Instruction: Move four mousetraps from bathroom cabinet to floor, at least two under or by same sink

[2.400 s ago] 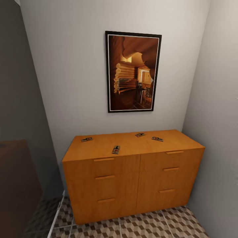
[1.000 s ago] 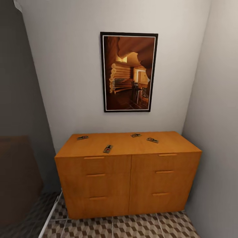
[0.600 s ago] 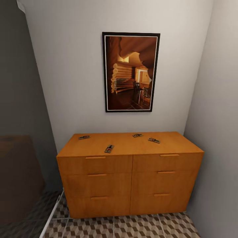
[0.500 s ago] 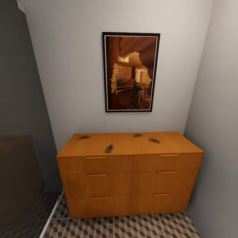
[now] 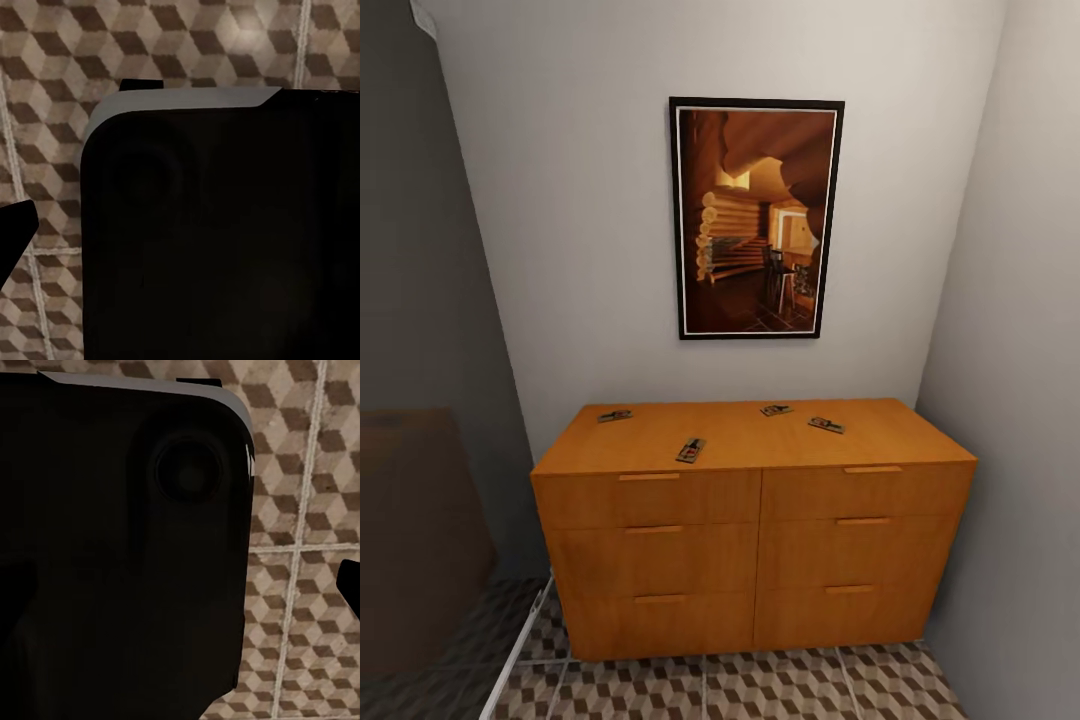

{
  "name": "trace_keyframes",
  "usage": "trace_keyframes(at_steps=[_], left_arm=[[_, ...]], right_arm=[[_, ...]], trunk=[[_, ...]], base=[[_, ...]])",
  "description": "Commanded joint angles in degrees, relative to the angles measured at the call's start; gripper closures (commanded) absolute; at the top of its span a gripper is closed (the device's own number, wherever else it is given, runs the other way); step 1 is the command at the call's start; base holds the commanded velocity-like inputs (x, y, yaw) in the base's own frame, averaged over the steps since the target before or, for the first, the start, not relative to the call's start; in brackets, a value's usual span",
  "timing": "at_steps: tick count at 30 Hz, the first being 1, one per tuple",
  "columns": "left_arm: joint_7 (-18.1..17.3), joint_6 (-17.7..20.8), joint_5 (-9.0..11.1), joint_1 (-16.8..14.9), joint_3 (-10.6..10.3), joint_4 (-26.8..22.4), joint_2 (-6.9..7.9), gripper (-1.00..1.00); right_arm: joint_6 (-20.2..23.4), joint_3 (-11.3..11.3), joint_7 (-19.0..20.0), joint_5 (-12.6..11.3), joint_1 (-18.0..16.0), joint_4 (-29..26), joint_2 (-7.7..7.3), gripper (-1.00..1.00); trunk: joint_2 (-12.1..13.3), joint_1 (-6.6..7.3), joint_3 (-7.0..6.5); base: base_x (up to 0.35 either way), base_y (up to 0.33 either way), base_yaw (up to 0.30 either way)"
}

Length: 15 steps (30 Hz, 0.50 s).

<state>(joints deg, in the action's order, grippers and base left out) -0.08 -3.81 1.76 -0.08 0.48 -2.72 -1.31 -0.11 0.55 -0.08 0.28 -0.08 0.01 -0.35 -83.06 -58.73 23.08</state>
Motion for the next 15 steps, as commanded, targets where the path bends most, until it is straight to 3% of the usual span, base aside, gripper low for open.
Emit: trace_keyframes(at_steps=[1,15], left_arm=[[0.0,-0.1,0.2,0.0,0.0,0.0,-0.01,-1.0],[0.0,-0.1,0.1,0.0,-0.1,-0.9,-0.01,-1.0]], right_arm=[[0.0,0.1,0.0,0.0,0.0,0.0,-0.01,-1.0],[0.0,0.1,0.0,0.0,0.0,0.0,-0.01,-1.0]], trunk=[[0.0,0.0,0.04],[0.0,0.0,0.04]], base=[[0.0,0.0,0.0],[0.0,0.0,0.0]])
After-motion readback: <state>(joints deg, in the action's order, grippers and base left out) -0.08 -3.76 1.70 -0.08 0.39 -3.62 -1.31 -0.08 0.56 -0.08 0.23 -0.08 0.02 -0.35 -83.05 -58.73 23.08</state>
